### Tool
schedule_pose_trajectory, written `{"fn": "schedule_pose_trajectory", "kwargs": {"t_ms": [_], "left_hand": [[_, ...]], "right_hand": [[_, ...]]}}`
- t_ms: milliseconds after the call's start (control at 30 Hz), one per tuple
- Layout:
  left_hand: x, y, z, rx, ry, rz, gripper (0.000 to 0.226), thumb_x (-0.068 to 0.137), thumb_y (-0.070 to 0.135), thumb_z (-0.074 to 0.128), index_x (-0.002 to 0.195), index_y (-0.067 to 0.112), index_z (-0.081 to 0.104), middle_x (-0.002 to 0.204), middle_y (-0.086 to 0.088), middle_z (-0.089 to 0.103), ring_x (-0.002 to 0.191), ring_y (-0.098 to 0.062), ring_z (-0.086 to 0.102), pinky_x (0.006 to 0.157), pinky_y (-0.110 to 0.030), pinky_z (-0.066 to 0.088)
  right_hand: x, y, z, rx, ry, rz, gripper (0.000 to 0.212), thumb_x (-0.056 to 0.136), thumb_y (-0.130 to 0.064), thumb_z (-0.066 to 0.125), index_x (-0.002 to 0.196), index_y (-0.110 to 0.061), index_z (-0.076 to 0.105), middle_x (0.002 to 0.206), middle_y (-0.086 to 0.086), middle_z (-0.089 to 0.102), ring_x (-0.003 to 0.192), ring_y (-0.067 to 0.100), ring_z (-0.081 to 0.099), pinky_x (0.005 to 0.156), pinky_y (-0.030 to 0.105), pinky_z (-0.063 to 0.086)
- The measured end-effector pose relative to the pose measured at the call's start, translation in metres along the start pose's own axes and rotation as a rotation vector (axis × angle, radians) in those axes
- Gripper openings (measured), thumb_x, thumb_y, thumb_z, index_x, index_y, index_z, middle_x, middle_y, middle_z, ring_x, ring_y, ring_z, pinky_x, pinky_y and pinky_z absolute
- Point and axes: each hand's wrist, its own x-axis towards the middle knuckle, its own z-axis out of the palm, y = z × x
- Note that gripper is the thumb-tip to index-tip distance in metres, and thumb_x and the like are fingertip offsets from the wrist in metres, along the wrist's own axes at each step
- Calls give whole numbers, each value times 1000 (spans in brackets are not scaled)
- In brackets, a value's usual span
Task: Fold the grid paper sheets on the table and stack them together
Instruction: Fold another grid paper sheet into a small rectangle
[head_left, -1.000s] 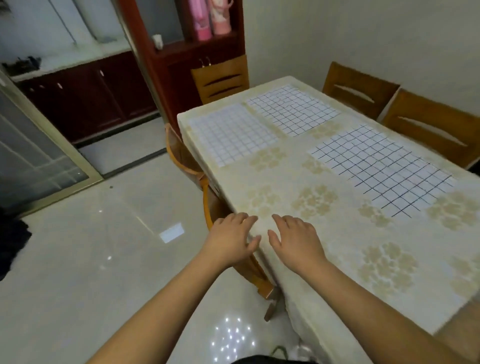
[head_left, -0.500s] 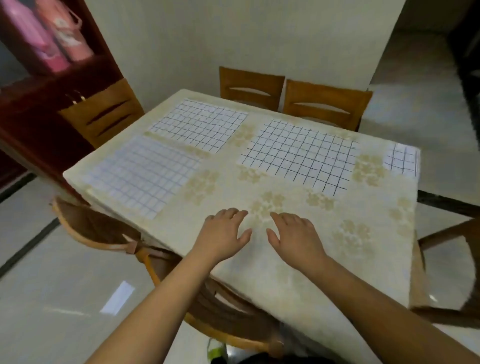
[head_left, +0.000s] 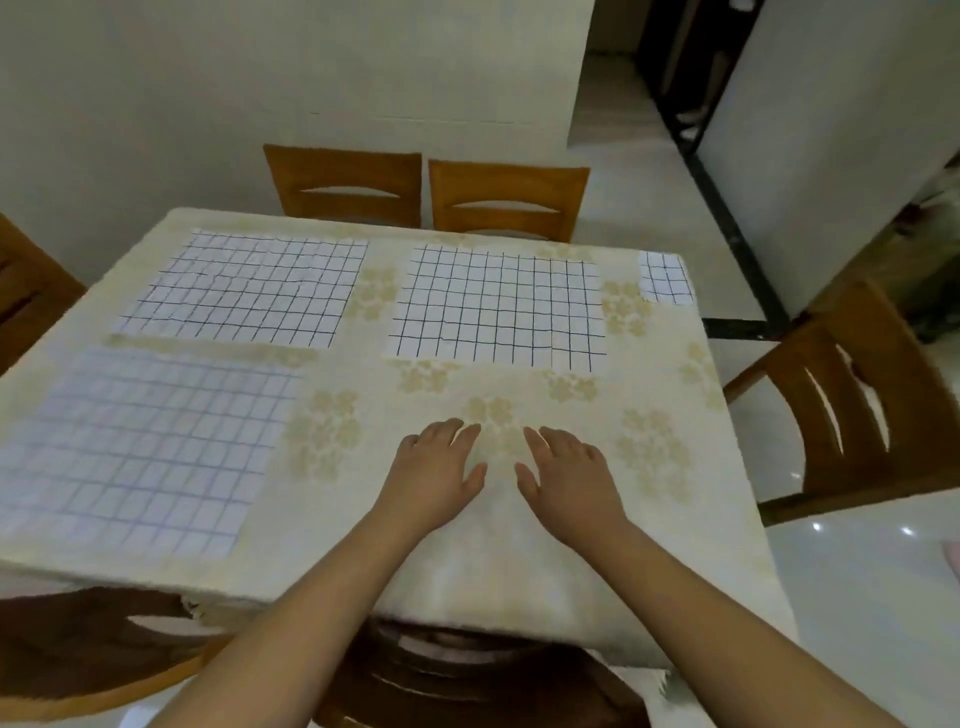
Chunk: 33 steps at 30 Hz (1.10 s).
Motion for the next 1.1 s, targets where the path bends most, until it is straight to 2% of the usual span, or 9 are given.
{"fn": "schedule_pose_trajectory", "kwargs": {"t_ms": [67, 133, 267, 367, 433, 567, 700, 833, 1100], "left_hand": [[13, 3, 0, -15, 11, 18, 62, 91, 49, 29, 141, 16, 46, 142, -7, 49, 129, -26, 47, 98, -44, 41], [27, 5, 2, -9, -10, 41, 65, 86, 49, 27, 134, 14, 54, 133, -9, 57, 121, -29, 55, 92, -46, 47], [51, 2, 11, 16, -41, 41, 56, 84, 44, 36, 119, 10, 65, 117, -12, 65, 107, -31, 64, 85, -44, 52], [64, 0, 23, 29, -75, 7, 56, 84, 44, 37, 119, 12, 65, 119, -12, 65, 109, -31, 63, 87, -44, 52], [70, -2, 33, 38, -73, -13, 56, 84, 44, 37, 119, 11, 66, 119, -13, 66, 109, -31, 63, 87, -44, 52], [78, -2, 50, 46, -54, -39, 54, 84, 42, 39, 118, 10, 67, 119, -15, 66, 110, -34, 63, 89, -44, 51], [90, 4, 61, 68, -31, -99, 54, 83, 40, 38, 116, 9, 67, 119, -15, 66, 110, -34, 62, 89, -47, 52], [104, 12, 65, 85, -33, -181, 52, 84, 38, 37, 114, 9, 67, 121, -16, 64, 112, -35, 61, 89, -47, 50], [125, 16, 73, 112, -44, -189, 52, 82, 39, 37, 113, 11, 68, 120, -15, 65, 111, -34, 63, 87, -45, 52]], "right_hand": [[3, 9, -2, -7, -22, 23, 74, 90, -53, 9, 145, -14, 40, 145, 9, 47, 133, 28, 43, 106, 46, 35], [8, 18, 1, -20, -14, 40, 77, 89, -54, 3, 148, -16, 35, 149, 8, 42, 137, 26, 38, 109, 44, 31], [30, 37, 17, 5, -24, 67, 74, 90, -52, 10, 144, -13, 42, 145, 10, 48, 133, 28, 44, 106, 46, 36], [56, 54, 31, 8, -21, 60, 66, 91, -49, 23, 134, -11, 55, 133, 13, 59, 122, 31, 56, 97, 48, 45], [77, 65, 41, 11, -43, 49, 66, 91, -48, 23, 133, -10, 55, 133, 14, 58, 122, 32, 55, 97, 48, 44], [126, 87, 55, 10, -147, 4, 71, 90, -48, 13, 145, -11, 39, 149, 15, 40, 137, 32, 37, 108, 49, 28], [165, 106, 77, -50, -196, -35, 55, 101, -38, 29, 150, -13, 28, 159, 10, 19, 145, 29, 17, 116, 48, 13], [190, 118, 92, -81, -255, -19, 53, 103, -37, 24, 152, -18, 20, 162, 7, 1, 148, 30, 2, 118, 49, 4], [214, 134, 105, -58, -305, -15, 56, 102, -41, 23, 153, -21, 14, 162, 7, -3, 148, 29, -1, 117, 50, 4]]}}
